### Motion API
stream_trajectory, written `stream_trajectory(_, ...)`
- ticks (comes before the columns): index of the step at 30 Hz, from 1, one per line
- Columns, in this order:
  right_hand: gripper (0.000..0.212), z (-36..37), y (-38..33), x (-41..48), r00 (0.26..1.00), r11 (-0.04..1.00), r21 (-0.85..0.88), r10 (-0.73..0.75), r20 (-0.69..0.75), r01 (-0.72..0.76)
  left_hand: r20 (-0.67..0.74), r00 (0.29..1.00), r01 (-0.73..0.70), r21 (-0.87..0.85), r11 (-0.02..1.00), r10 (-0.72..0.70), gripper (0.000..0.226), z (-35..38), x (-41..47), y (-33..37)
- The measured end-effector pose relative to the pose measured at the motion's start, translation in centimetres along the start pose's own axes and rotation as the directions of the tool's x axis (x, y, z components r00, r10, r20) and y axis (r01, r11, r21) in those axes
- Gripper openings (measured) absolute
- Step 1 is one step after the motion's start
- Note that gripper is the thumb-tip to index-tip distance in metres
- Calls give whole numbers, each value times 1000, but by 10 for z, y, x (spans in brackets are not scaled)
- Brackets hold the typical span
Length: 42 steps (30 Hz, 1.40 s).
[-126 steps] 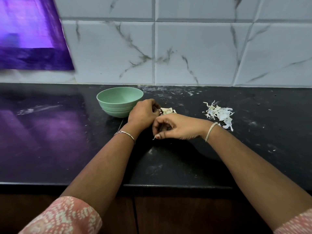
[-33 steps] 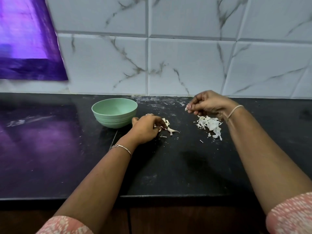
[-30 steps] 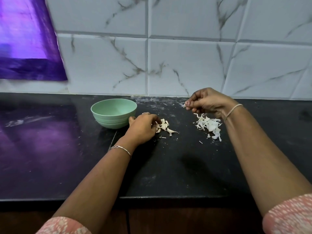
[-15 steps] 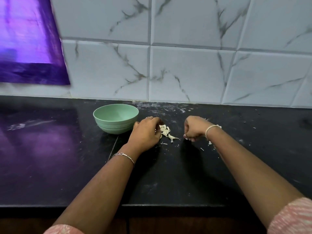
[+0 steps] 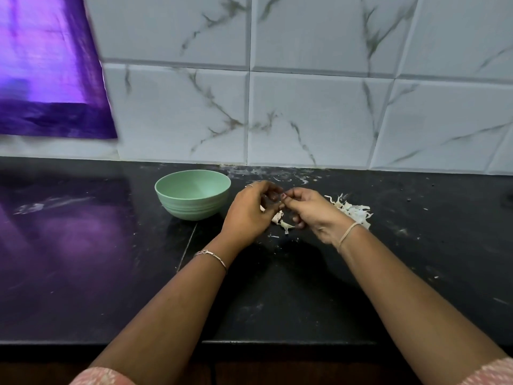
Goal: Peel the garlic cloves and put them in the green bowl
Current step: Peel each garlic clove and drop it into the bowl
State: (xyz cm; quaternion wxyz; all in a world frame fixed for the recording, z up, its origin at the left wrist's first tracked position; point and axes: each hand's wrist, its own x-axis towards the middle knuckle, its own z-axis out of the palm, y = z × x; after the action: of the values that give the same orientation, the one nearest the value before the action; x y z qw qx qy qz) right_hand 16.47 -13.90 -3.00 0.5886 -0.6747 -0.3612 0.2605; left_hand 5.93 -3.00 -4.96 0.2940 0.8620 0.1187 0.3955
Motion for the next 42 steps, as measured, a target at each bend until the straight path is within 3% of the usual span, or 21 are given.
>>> stream_trajectory(3,18,5,1,-2,995,971,216,90,45,-98,-58,994,81,-171,982,-92,20,1,2,1)
stream_trajectory(7,13,0,-2,-5,989,939,314,115,97,-140,-88,984,132,-206,970,-153,6,1,5,0)
stream_trajectory(15,17,-4,-3,-8,983,923,344,135,122,-169,78,988,154,-324,933,-135,9,-3,4,3)
stream_trajectory(24,4,-3,-5,-8,995,917,386,100,28,-103,1,985,164,-332,929,-173,12,-6,3,4)
stream_trajectory(34,4,0,-5,-10,994,961,275,6,-112,25,49,975,218,-415,883,-218,13,-10,2,5)
stream_trajectory(37,5,0,-5,-10,992,971,226,-50,-117,75,-34,982,165,-332,929,-187,15,-8,3,3)
stream_trajectory(42,14,5,1,-9,955,973,-35,-229,-191,226,-81,987,124,-151,981,-137,14,-6,1,4)
